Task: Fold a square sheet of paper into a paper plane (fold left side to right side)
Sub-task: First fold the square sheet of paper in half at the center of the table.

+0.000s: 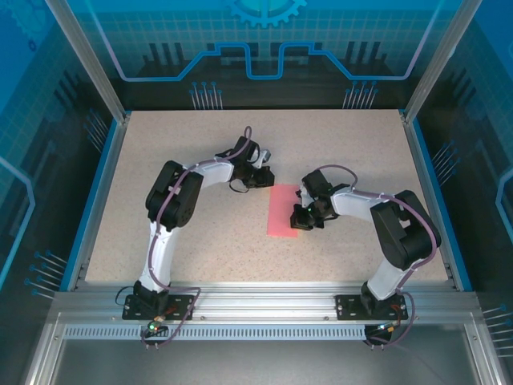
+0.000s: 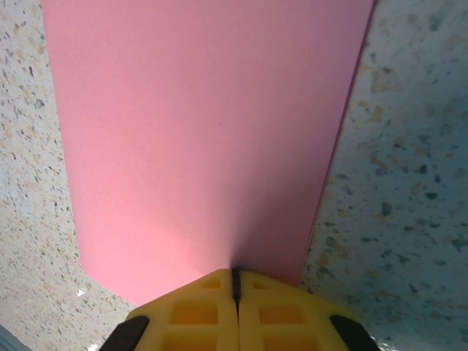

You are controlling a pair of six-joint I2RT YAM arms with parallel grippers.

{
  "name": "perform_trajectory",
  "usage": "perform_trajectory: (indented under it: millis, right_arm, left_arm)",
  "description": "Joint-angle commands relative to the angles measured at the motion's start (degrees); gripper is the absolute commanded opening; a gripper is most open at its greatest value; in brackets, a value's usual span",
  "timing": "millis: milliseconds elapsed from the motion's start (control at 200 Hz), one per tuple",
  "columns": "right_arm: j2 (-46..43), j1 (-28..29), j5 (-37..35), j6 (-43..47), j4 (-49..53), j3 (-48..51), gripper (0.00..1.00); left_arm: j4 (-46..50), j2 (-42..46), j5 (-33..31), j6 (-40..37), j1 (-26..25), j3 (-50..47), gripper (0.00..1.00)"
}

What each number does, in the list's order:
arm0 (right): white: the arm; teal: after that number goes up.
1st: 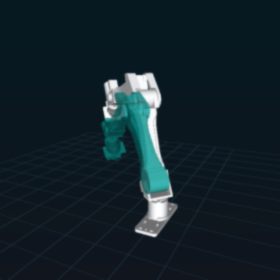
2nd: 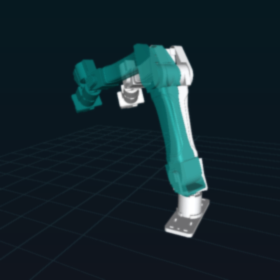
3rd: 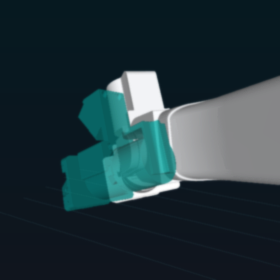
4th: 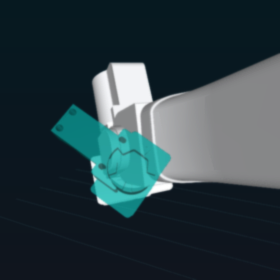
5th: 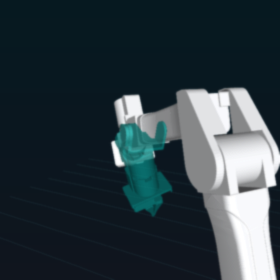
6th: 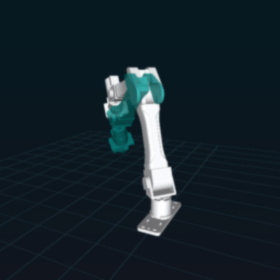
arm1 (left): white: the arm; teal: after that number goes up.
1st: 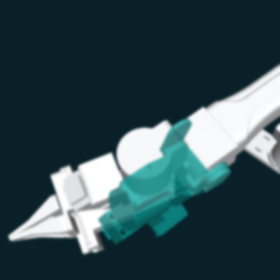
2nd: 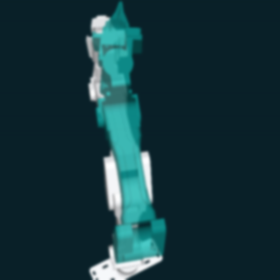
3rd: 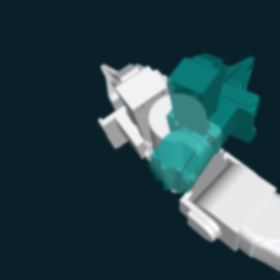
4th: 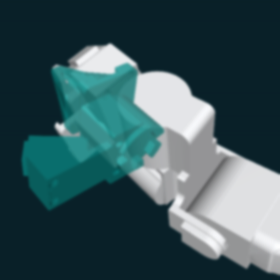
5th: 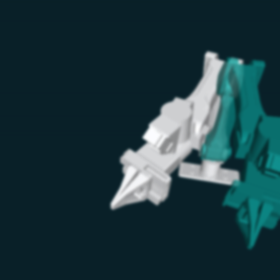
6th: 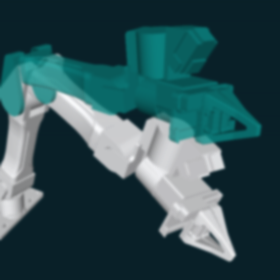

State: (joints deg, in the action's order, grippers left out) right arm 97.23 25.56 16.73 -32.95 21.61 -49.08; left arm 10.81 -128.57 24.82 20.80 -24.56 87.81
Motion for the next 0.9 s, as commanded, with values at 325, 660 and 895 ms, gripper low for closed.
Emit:
perform_trajectory:
  millis: [325,660,895]
  right_arm:
    - [1.35,-0.16,-5.75,-0.09,5.03,2.86,0.06]
    - [-3.97,0.01,2.91,-4.1,-10.43,5.26,0.24]
    - [-13.58,-1.34,-1.73,-4.35,-15.36,6.39,0.57]
  left_arm:
    - [3.74,-1.9,-5.15,-2.47,2.74,4.91,0.14]
    - [4.86,8.32,-3.64,-3.75,2.86,0.6,0.2]
    - [1.01,18.95,0.99,2.0,1.11,-12.73,0.23]
